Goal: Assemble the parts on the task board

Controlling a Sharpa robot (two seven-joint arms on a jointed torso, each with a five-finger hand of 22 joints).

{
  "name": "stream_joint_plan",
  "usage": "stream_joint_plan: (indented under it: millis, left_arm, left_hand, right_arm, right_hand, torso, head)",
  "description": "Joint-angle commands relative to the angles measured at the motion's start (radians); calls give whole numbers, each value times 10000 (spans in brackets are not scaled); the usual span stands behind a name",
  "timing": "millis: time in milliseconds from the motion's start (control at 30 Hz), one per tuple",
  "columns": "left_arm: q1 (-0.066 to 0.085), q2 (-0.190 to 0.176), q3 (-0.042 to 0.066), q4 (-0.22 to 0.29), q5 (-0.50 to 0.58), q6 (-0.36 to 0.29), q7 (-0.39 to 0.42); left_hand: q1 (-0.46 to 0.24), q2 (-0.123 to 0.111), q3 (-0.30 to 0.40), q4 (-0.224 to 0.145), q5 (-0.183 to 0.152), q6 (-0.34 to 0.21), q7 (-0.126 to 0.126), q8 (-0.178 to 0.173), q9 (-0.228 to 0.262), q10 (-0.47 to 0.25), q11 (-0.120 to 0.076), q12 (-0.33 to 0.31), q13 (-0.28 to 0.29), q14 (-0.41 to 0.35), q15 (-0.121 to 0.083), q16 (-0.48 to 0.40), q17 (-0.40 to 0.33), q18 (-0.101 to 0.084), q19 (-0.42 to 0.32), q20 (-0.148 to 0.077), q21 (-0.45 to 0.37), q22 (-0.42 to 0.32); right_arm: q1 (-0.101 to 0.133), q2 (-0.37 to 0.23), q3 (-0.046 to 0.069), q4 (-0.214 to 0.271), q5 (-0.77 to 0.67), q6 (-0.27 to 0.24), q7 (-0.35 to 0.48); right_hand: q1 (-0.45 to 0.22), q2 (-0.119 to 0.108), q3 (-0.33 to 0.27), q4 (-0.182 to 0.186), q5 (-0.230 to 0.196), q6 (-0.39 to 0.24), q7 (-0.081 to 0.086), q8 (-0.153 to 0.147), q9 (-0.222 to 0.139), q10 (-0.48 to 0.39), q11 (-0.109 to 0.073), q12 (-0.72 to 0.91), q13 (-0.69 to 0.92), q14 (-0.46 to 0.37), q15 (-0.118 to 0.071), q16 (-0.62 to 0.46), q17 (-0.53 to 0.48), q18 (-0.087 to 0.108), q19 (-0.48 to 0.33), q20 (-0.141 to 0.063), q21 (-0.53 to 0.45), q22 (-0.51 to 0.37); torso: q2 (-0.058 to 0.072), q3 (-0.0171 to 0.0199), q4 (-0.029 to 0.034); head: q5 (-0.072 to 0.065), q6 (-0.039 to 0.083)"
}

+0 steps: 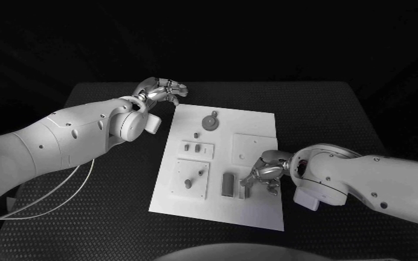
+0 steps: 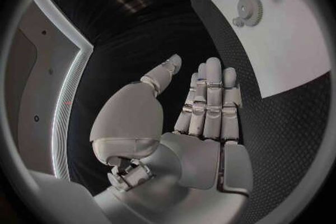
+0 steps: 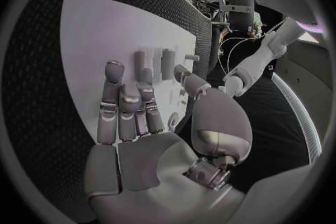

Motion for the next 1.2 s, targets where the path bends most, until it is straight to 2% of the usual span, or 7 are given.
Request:
stream_joint_plan:
  millis: [33, 267, 533, 833, 1033, 1200]
  left_arm:
    - [9, 4, 7, 18, 46, 126, 69]
    - [10, 18, 7, 22, 46, 145, 61]
    - [10, 20, 7, 21, 46, 161, 49]
    - [10, 33, 6, 25, 46, 176, 42]
    - [10, 17, 6, 30, 46, 178, 42]
    - [10, 17, 6, 36, 46, 190, 39]
  left_hand:
    - [-91, -16, -10, 50, -38, -52, -10, -18, 15, -70, -25, -13, -11, -10, 47, -67, 13, 178, 40, -14, -59, 13]
    - [-93, -17, -12, 54, -40, -48, -11, -15, 17, -66, -26, -10, -10, -10, 47, -68, 16, 178, 41, -14, -61, 15]
    - [-97, -17, -13, 59, -41, -45, -13, -11, 18, -63, -26, -7, -9, -10, 47, -71, 19, 177, 41, -13, -64, 18]
    - [-105, -16, -15, 68, -42, -43, -14, -8, 20, -62, -26, -5, -8, -11, 47, -73, 22, 176, 41, -12, -66, 21]
    - [-110, -15, -16, 75, -43, -41, -15, -6, 21, -61, -26, -3, -7, -12, 47, -75, 24, 176, 41, -11, -69, 24]
    - [-111, -14, -16, 78, -42, -39, -16, -4, 22, -61, -27, -2, -7, -12, 47, -77, 27, 176, 41, -11, -71, 26]
  right_arm:
    - [77, -170, 11, -41, -411, -99, 352]
    - [91, -96, 0, -370, -641, -161, -304]
    - [66, 181, -70, -532, -1122, 34, -916]
    - [-180, 410, -157, -595, -1431, 346, -1090]
    - [-234, 490, -191, -528, -1493, 587, -1038]
    - [-264, 566, -209, -527, -1544, 575, -1016]
  right_hand:
    - [331, 156, 34, -215, -19, -2, 11, 59, 20, 62, -1, -45, 19, 44, -41, -52, 22, 94, 16, -23, 42, 148]
    - [552, 536, -135, -540, -11, 215, -41, 193, 183, 122, -44, -50, 74, 84, -67, -129, 62, 94, -2, 57, 21, 141]
    - [96, 670, -292, -329, -28, 535, -161, 322, 317, 343, -155, 5, 154, 211, -150, -145, 119, 94, 98, 88, 57, 145]
    - [-401, 449, -310, -7, -56, 666, -246, 344, 353, 514, -245, -39, 208, 299, -247, -174, 190, 94, 183, 66, 109, 156]
    - [-679, 457, -408, 155, -56, 673, -256, 340, 371, 533, -255, -88, 216, 316, -260, -197, 226, 94, 185, 63, 126, 166]
    - [-711, 470, -442, 153, -56, 681, -261, 344, 377, 562, -261, -80, 241, 322, -265, -200, 236, 94, 186, 62, 134, 171]
  torso:
    - [-4, -3, -8]
    - [0, 3, -19]
    - [2, 12, -5]
    - [1, -7, 6]
    - [-1, -10, 9]
    - [-2, -11, 6]
  head:
    - [-26, 30]
    - [-75, 57]
    - [-103, 52]
    - [-109, 14]
    - [-105, -10]
    - [-104, -20]
